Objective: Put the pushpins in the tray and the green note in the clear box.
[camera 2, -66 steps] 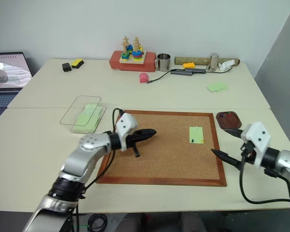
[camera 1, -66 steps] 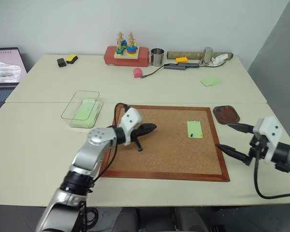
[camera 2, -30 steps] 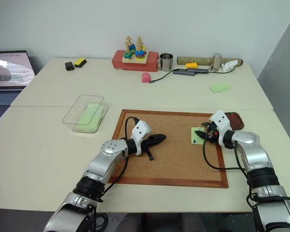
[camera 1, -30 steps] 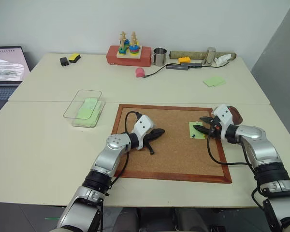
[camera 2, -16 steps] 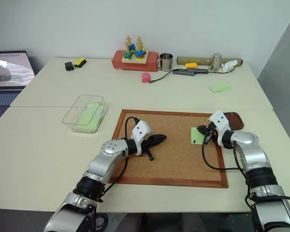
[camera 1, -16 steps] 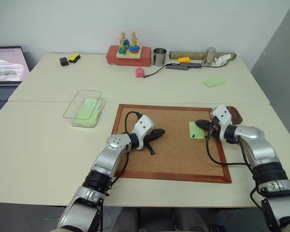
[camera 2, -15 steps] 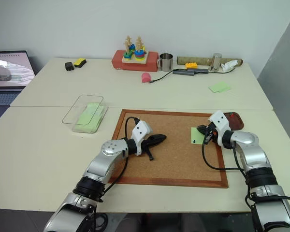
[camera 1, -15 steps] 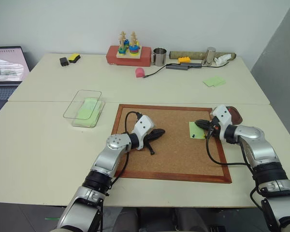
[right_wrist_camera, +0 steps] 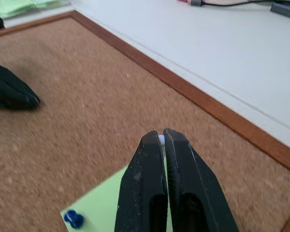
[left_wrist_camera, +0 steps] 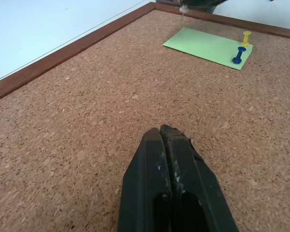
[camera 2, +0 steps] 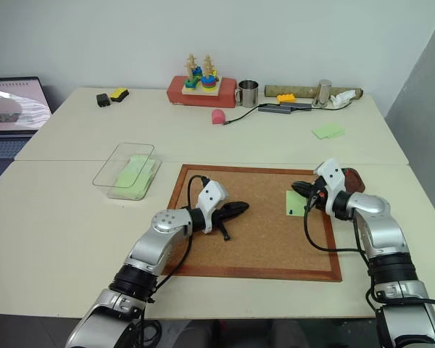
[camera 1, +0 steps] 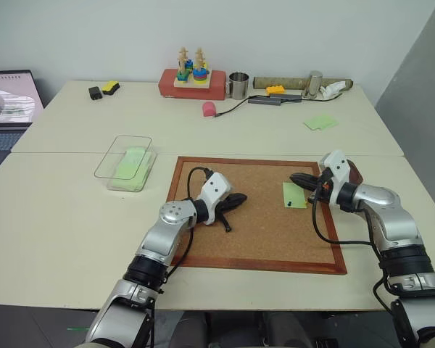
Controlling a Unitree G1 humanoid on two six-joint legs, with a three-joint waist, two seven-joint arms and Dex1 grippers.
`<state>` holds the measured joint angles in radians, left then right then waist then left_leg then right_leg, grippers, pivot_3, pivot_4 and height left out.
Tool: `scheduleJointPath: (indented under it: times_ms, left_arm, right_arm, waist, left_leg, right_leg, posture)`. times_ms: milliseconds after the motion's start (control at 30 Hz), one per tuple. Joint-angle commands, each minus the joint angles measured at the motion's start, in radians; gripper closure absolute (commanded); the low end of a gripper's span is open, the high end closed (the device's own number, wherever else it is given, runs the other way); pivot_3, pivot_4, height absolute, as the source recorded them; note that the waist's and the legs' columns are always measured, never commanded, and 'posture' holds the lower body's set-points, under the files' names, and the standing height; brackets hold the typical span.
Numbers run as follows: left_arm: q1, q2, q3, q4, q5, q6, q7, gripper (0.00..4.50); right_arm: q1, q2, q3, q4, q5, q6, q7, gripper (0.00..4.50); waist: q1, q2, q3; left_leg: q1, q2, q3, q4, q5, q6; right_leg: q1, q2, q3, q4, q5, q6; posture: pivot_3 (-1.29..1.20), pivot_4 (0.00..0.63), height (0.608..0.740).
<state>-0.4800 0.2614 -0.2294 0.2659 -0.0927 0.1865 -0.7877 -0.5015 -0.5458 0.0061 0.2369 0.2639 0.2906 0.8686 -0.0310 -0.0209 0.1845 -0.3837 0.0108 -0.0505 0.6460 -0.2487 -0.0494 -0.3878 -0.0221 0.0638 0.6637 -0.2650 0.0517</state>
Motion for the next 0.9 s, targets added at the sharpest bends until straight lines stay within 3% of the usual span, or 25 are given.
scheduleJointPath:
  times_ms: [33,167,400,733,900]
  left_arm:
    - [0.017,-0.006,-0.019,-0.004,0.012,0.014,0.001,4.50]
    - [0.017,-0.006,-0.021,-0.006,0.013,0.015,0.001,4.50]
    - [0.019,-0.006,-0.024,-0.009,0.014,0.013,-0.001,4.50]
    - [0.004,-0.017,-0.031,0.012,0.024,0.000,-0.007,4.50]
    - [0.008,-0.015,-0.026,0.012,0.027,-0.003,-0.010,4.50]
  right_arm:
    - [0.003,-0.009,-0.055,-0.084,0.054,0.043,-0.004,4.45]
    - [0.006,-0.033,-0.102,-0.116,0.065,0.069,-0.034,4.45]
    - [0.012,-0.150,-0.090,-0.008,-0.121,-0.032,-0.158,4.45]
    - [-0.039,-0.127,-0.063,0.230,-0.289,-0.145,-0.392,4.45]
    - [-0.062,-0.117,-0.080,0.279,-0.281,-0.164,-0.406,3.55]
  waist:
    - [0.001,0.000,0.000]
    - [0.001,0.000,0.000]
    - [0.002,0.000,0.000]
    - [0.001,0.001,0.000]
    - [0.002,0.001,0.000]
  left_leg:
    - [0.000,0.000,0.000,0.000,0.000,0.000]
    - [0.000,0.000,0.000,0.000,0.000,0.000]
    - [0.000,0.000,0.000,0.000,0.000,0.000]
    - [0.000,0.000,0.001,0.000,0.000,0.000]
    - [0.000,-0.001,0.001,0.000,0.000,0.000]
  right_leg:
    - [0.000,0.000,0.000,0.000,0.000,0.000]
    - [0.000,0.000,0.000,0.000,0.000,0.000]
    - [0.000,0.000,0.000,-0.001,0.000,0.000]
    - [0.000,0.000,0.001,0.000,0.000,0.000]
    - [0.000,0.000,0.001,-0.001,0.000,0.000]
  posture:
    - [0.00,0.150,0.740]
    - [0.00,0.150,0.740]
    - [0.00,0.150,0.740]
    - [0.00,0.150,0.740]
    - [0.00,0.150,0.740]
